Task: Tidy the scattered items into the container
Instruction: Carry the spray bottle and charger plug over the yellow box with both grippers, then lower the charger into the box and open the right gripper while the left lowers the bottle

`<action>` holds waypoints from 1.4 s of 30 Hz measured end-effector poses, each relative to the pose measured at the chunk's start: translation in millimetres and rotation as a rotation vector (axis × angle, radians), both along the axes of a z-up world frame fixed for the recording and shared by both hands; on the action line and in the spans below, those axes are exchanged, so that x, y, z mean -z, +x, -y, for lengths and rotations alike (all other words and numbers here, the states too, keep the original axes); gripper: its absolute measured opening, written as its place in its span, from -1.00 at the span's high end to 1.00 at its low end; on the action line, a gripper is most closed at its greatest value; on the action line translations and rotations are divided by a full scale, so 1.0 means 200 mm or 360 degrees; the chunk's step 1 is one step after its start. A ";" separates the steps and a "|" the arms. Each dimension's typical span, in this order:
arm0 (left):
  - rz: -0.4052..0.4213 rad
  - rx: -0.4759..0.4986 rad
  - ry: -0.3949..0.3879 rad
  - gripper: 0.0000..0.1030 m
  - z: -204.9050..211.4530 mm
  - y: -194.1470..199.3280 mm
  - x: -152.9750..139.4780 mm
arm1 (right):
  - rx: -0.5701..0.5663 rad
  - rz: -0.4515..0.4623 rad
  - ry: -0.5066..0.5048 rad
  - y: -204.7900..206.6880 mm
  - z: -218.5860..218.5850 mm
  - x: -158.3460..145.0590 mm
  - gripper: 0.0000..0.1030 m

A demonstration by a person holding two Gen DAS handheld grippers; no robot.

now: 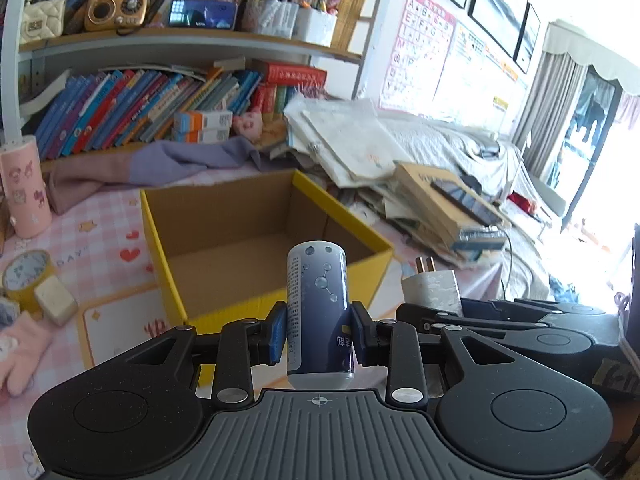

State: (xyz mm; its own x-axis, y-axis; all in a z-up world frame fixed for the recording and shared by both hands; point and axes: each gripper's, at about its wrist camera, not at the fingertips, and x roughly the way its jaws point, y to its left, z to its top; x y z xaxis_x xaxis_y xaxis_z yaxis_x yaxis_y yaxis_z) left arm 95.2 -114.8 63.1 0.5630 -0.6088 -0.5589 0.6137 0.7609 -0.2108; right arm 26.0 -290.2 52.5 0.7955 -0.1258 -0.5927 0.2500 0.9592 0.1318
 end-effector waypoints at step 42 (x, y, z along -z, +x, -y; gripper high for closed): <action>-0.0105 -0.0445 0.0347 0.39 0.33 0.89 0.20 | -0.0859 -0.0266 -0.0262 1.24 0.24 0.16 0.19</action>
